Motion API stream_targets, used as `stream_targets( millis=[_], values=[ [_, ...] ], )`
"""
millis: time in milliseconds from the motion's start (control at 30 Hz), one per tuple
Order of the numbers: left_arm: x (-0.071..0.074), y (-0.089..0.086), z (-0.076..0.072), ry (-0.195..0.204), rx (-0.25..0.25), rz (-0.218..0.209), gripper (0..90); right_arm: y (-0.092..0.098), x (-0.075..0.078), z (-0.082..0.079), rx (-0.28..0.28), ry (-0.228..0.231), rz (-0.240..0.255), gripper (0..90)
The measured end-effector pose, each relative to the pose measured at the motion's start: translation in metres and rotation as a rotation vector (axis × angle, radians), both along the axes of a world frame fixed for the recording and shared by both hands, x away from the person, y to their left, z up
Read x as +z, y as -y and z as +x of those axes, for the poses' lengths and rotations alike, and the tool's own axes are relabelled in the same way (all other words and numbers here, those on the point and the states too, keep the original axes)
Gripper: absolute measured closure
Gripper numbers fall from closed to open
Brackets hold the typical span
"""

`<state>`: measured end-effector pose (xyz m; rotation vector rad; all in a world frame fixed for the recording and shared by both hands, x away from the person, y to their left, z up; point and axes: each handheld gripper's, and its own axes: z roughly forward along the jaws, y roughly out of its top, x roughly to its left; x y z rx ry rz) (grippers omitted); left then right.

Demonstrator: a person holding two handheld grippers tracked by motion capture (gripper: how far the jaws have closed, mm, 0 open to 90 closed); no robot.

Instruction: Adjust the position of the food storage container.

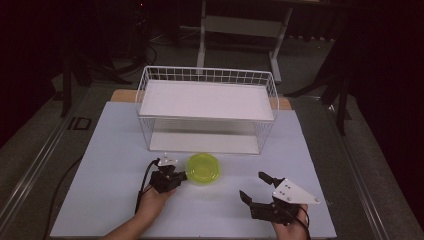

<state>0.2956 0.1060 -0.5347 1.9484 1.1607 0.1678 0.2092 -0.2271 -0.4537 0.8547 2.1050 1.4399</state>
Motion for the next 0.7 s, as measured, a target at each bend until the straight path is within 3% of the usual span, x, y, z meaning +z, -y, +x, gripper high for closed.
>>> stream_targets(
  millis=[367, 533, 700],
  values=[
    [-0.001, 0.019, 0.005, 0.003, -0.024, 0.005, 90.0, 0.0, -0.001, 0.0, 0.008, -0.009, -0.001, 17.2],
    [0.001, 0.011, 0.004, 0.01, -0.015, -0.019, 90.0, 0.0, -0.001, 0.0, 0.008, -0.01, 0.001, 17.2],
    [0.005, 0.001, 0.001, 0.015, -0.001, -0.016, 90.0, -0.001, -0.002, 0.0, 0.011, -0.016, -0.001, 17.2]
  ],
)
